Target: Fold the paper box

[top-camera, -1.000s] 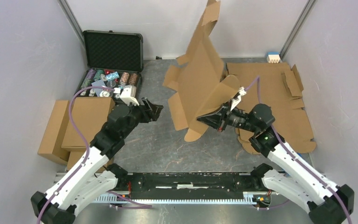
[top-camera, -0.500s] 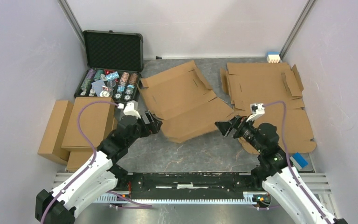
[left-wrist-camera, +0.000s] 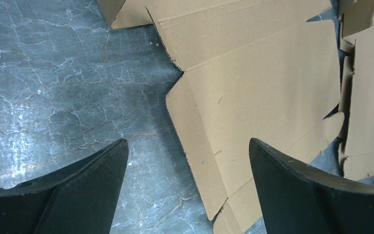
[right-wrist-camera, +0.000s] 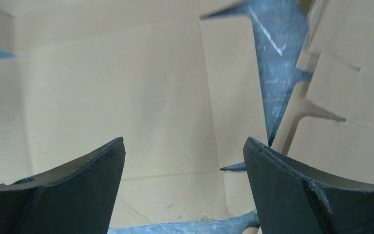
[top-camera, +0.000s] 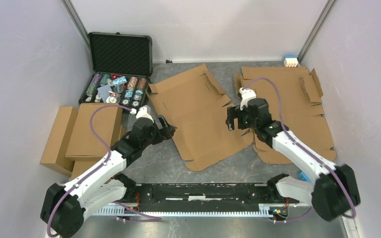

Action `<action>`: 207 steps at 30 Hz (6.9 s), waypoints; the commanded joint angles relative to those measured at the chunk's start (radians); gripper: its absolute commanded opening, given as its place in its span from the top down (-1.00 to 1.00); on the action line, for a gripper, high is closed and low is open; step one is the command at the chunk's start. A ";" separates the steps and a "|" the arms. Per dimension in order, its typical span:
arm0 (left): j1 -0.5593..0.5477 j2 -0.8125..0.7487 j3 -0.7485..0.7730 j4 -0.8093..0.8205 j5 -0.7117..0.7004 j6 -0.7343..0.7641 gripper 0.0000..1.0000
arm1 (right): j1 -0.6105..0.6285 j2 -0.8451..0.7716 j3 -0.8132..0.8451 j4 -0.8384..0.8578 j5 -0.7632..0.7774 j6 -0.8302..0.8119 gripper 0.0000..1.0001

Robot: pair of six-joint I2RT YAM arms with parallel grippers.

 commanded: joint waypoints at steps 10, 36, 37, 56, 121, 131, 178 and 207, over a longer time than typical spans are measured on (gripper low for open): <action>-0.026 0.141 -0.057 0.134 0.151 -0.105 -0.85 | -0.146 0.364 0.051 0.224 -0.067 0.024 -0.94; 0.017 -0.070 0.099 -0.272 -0.170 0.030 -1.00 | 0.090 -0.005 -0.489 0.447 -0.250 0.210 0.76; 0.016 -0.093 0.099 -0.301 -0.192 0.028 -1.00 | 0.139 -0.027 -0.510 0.448 -0.261 0.217 0.60; 0.017 -0.076 0.060 -0.414 -0.430 -0.112 -1.00 | 0.161 0.365 0.143 0.153 0.143 0.199 -0.96; -0.209 0.583 1.046 -0.650 -0.754 0.798 0.96 | -0.027 0.286 -0.405 0.898 -0.330 0.311 0.80; -0.368 0.438 0.719 0.079 -0.918 1.561 0.96 | -0.016 0.106 -0.404 0.735 -0.284 0.164 -0.40; -0.482 0.128 0.495 -0.036 -0.444 1.503 0.96 | -0.298 1.065 0.633 1.212 -0.835 0.043 -0.96; -0.457 0.060 0.561 -0.132 -0.377 1.248 0.96 | -0.251 0.404 -0.296 1.701 -0.692 0.300 1.00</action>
